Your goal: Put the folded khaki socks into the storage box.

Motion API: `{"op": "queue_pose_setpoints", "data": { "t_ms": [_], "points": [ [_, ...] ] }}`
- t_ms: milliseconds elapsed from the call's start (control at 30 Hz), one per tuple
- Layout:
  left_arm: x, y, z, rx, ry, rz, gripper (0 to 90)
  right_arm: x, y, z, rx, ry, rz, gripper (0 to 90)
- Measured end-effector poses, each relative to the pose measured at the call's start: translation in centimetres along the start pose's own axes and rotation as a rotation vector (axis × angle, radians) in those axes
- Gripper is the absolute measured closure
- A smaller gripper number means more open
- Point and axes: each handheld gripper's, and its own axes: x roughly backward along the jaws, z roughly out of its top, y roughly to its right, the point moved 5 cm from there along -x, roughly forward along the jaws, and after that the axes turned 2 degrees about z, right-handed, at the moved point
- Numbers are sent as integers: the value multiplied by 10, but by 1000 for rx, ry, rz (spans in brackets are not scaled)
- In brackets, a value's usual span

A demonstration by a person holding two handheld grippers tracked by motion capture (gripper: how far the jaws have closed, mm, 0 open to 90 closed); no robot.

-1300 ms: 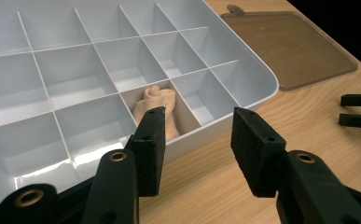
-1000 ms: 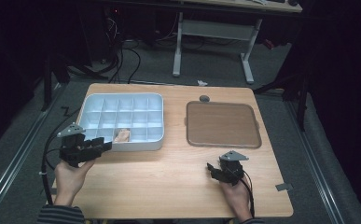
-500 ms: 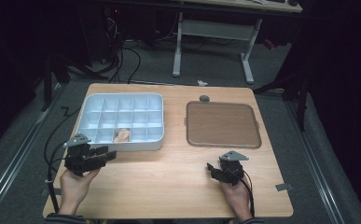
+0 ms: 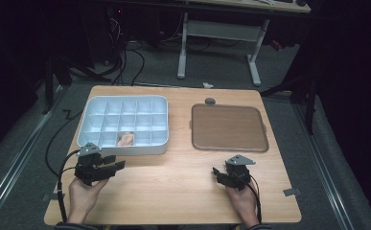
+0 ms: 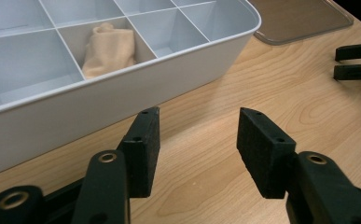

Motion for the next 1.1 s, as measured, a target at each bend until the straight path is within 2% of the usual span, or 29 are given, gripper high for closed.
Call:
{"op": "queue_pose_setpoints", "data": {
  "t_ms": [267, 567, 767, 867, 967, 1100],
  "points": [
    [-11, 7, -4, -22, -20, 4, 488, 0, 0, 0, -1, 0, 0, 386],
    [-21, 13, -10, -33, -36, -27, 467, 0, 0, 0, -2, 0, -1, 386],
    [-29, 16, -15, -27, -49, -41, 465, 0, 0, 0, -2, 0, 0, 385],
    [-33, 16, -17, -29, -51, -33, 465, 0, 0, 0, -3, -1, -1, 385],
    [-38, 16, -20, -36, -43, -7, 456, 0, 0, 0, -2, -1, 0, 386],
    [-45, 15, -24, -34, -52, 1, 451, 0, 0, 0, -2, -1, 0, 385]
  ]
}}
